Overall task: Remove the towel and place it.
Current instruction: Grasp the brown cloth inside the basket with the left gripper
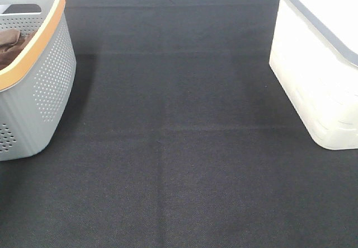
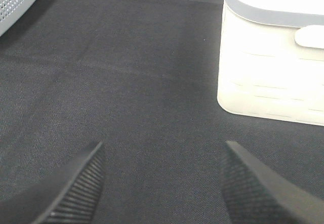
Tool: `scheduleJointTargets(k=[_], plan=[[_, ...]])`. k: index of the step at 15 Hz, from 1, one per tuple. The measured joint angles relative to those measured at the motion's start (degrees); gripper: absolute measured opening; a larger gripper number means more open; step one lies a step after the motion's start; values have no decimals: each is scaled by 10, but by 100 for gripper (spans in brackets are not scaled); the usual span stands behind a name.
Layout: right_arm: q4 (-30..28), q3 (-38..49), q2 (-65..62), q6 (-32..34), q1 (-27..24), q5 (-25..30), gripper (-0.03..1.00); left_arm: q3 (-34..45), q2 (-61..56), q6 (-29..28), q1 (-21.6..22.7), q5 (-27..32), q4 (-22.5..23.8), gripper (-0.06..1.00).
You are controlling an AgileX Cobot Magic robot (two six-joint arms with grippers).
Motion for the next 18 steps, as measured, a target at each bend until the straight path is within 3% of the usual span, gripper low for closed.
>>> scheduleJointTargets(k=[3,10,12,18], plan=[[0,0,0,0,0,0,62,-4,22,5,0,1,0,58],[0,0,0,0,0,0,62,-5,25,13,0,-5,17,16],[0,0,0,0,0,0,62,-5,25,42,0,-5,30,0],[0,0,0,1,0,0,62,-33,17,60,0,-3,23,0]])
